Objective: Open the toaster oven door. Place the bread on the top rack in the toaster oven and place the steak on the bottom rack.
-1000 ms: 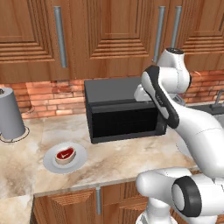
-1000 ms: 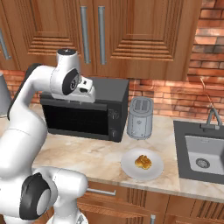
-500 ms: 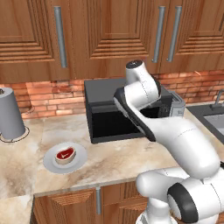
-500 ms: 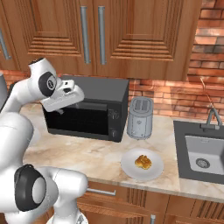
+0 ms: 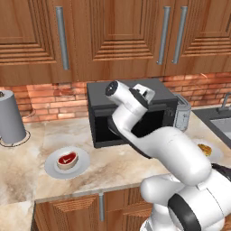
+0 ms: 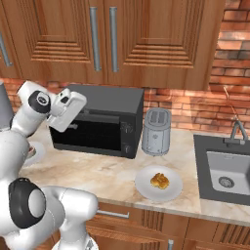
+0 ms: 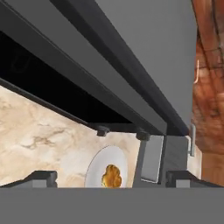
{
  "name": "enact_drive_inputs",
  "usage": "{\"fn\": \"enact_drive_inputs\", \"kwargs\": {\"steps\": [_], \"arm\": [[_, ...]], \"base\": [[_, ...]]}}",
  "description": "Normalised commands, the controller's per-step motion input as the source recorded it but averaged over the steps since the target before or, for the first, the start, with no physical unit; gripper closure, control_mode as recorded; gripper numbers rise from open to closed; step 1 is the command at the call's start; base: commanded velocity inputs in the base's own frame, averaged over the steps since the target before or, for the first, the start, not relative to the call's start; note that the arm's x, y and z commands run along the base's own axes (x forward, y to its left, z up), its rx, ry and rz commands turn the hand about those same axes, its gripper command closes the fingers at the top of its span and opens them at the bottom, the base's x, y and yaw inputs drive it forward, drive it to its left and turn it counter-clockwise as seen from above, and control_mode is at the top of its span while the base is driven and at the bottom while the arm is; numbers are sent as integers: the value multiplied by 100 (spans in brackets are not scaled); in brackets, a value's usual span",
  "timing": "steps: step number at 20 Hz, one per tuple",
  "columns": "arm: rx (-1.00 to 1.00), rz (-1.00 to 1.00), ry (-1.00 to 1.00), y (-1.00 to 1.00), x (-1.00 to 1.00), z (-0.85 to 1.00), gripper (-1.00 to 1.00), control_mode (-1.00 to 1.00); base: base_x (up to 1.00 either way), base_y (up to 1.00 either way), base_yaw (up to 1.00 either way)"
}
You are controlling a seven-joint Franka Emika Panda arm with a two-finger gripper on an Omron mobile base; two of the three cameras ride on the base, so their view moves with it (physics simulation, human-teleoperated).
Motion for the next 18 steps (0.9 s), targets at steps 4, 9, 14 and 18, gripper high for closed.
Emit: {"fn": "enact_drive_inputs", "kwargs": {"steps": [4,9,14,18], "arm": [[-13,0,5,9,70,0,-100,-100],[-3,0,0,0,58,-13,-100,-100],[-7,1,0,11,51,-57,-100,-100],[-8,0,-2,16,19,-55,-100,-100]], "base": [[0,0,0],[0,0,0],[0,0,0],[0,0,0]]}}
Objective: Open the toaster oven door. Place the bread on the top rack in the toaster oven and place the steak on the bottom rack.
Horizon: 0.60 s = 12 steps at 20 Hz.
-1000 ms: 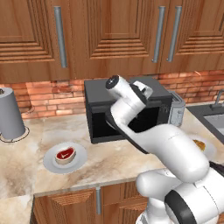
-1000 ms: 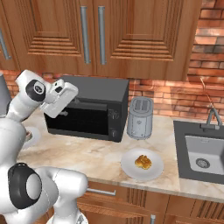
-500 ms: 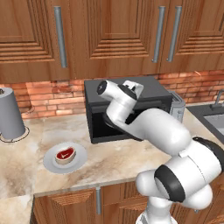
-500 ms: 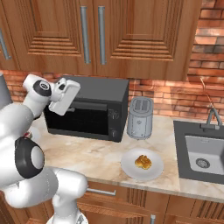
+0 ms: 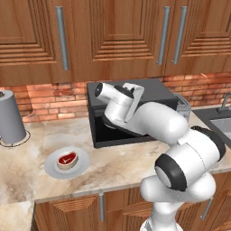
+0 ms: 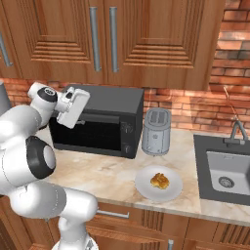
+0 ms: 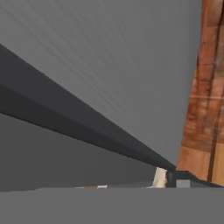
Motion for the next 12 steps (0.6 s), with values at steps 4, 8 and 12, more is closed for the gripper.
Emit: {"fn": "enact_drive_inputs", "kwargs": {"steps": [4,8,12], "arm": [[-3,0,-7,0,-1,-83,100,-100],[0,3,-6,0,-26,-100,100,-100],[0,3,-2,0,-37,-100,100,-100]], "base": [[0,0,0],[0,0,0],[0,0,0]]}}
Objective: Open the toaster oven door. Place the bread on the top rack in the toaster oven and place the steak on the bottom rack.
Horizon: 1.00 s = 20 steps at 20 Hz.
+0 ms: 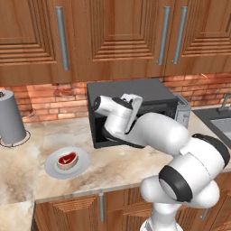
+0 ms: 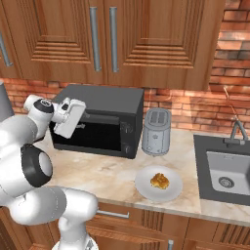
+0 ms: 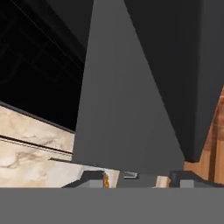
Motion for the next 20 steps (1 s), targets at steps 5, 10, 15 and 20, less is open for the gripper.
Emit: {"fn": "enact_drive_inputs", "kwargs": {"steps": [5,10,15,20], "arm": [[0,7,22,1,-16,-100,100,-100],[-3,22,47,0,-95,-100,100,-100],[-5,23,49,0,-100,-100,100,-100],[-3,24,47,-1,-100,-100,-100,-100]], "base": [[0,0,0],[0,0,0],[0,0,0],[0,0,0]]}}
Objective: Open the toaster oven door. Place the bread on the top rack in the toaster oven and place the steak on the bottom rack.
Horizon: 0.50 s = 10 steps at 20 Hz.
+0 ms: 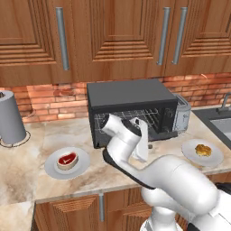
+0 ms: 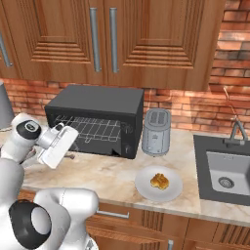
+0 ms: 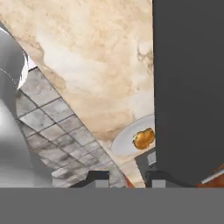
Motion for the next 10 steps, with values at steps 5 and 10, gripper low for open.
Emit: {"fn": "enact_drive_inputs", "kwargs": {"steps": [5,10], "arm": [[1,19,27,0,-100,-64,-100,-100],[0,18,-15,4,-55,94,-100,-100]], "base": [[0,0,0],[0,0,0]]}}
